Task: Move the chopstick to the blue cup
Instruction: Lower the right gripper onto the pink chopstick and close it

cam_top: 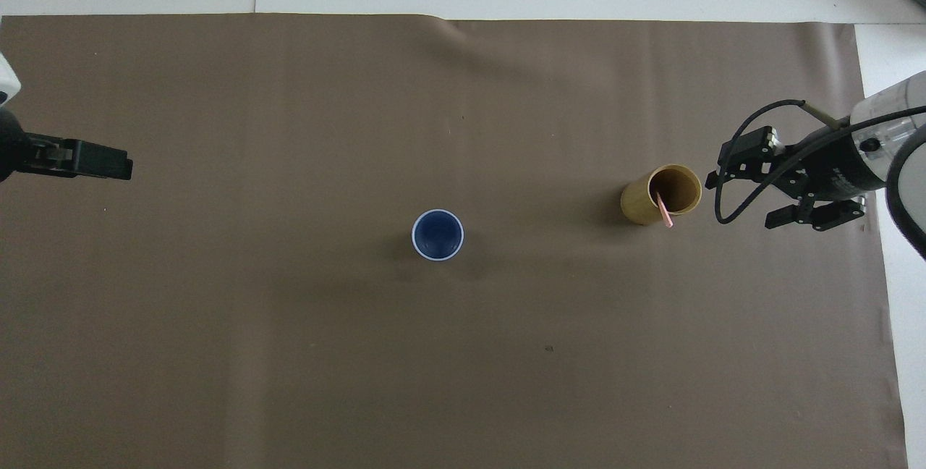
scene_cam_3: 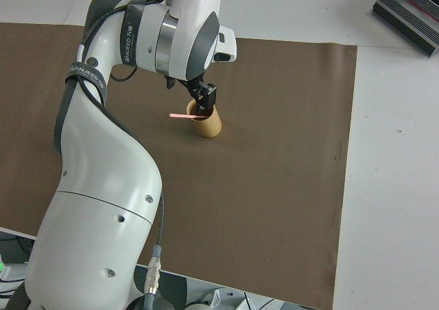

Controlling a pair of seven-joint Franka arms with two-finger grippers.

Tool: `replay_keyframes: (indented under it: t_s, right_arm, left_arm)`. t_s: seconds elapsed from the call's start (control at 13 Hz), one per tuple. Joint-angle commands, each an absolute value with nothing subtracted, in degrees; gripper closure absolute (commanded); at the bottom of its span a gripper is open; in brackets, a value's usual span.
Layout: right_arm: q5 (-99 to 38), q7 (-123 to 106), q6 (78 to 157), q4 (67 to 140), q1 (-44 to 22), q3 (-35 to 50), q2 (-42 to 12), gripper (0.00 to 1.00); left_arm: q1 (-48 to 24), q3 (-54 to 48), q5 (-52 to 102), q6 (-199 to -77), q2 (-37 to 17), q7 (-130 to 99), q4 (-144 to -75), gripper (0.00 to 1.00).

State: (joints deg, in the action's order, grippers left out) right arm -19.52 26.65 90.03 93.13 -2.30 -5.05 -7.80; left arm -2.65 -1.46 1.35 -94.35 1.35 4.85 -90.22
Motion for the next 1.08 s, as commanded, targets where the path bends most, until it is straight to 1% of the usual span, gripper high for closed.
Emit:
replay_keyframes:
  t_s: [0.0,0.15,0.31,0.46,0.62,1.0]
  right_arm:
    - [-23.90,27.42,92.37,92.81,-1.05,-4.75,-12.65,0.00]
    - [-25.91,27.33,91.59,94.21,-0.71,-4.75,-12.39,0.00]
    - [-30.57,26.72,90.18,97.37,0.88,-4.75,-11.96,0.00]
    - [-30.85,26.63,87.29,97.73,1.14,-4.75,-11.69,0.00]
    - [-32.07,26.72,87.80,100.01,0.09,-4.66,-10.55,0.00]
    - [-33.40,27.07,92.01,101.33,-1.22,-4.66,-10.55,0.00]
  left_arm:
    - [-0.97,-2.11,1.23,-91.06,0.17,6.51,-87.80,0.00]
    - [-1.05,-2.28,1.23,-89.30,0.61,6.15,-88.15,0.00]
    - [-1.41,-2.29,1.23,-89.21,0.88,5.98,-88.50,0.00]
    - [-1.23,-2.29,1.23,-88.25,1.23,5.98,-88.77,0.00]
    - [-0.97,-2.29,1.23,-87.10,1.32,5.89,-88.94,0.00]
    - [-1.67,-2.37,0.44,-86.75,3.07,4.13,-91.32,0.00]
